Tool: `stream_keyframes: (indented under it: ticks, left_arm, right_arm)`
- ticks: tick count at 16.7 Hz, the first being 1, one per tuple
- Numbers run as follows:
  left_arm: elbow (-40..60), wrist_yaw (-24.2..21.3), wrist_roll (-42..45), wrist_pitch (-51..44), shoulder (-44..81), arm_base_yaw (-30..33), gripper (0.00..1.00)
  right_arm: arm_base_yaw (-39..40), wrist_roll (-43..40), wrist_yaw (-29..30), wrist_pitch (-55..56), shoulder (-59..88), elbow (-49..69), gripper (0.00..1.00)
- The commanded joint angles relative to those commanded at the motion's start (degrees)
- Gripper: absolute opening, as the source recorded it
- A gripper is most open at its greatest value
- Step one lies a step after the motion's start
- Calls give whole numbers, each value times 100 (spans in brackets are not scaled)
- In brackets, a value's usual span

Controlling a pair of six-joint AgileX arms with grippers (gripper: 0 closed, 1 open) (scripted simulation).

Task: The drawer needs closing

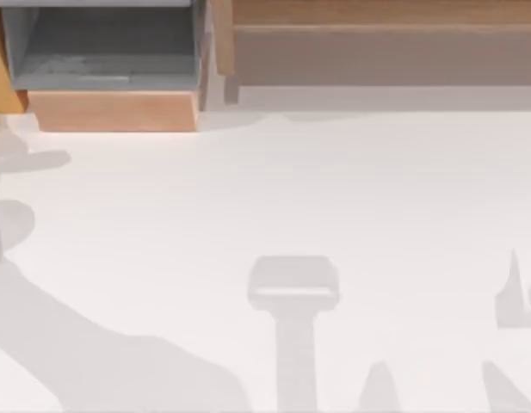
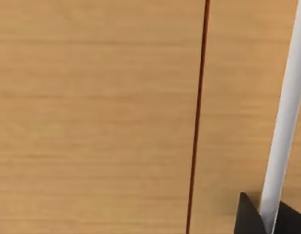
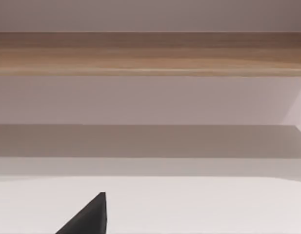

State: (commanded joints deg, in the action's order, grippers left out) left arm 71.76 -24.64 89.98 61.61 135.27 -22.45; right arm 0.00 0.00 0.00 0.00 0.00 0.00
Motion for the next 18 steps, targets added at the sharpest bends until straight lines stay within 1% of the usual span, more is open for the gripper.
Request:
stream_keyframes:
  ticks: [12,13,18]
  left_arm:
    - [0,0,0,0,0,0,98]
    - [0,0,0,0,0,0,100]
    - [0,0,0,0,0,0,100]
  right_arm:
    - [0,0,0,0,0,0,100]
    - [0,0,0,0,0,0,100]
    - [0,0,0,0,0,0,100]
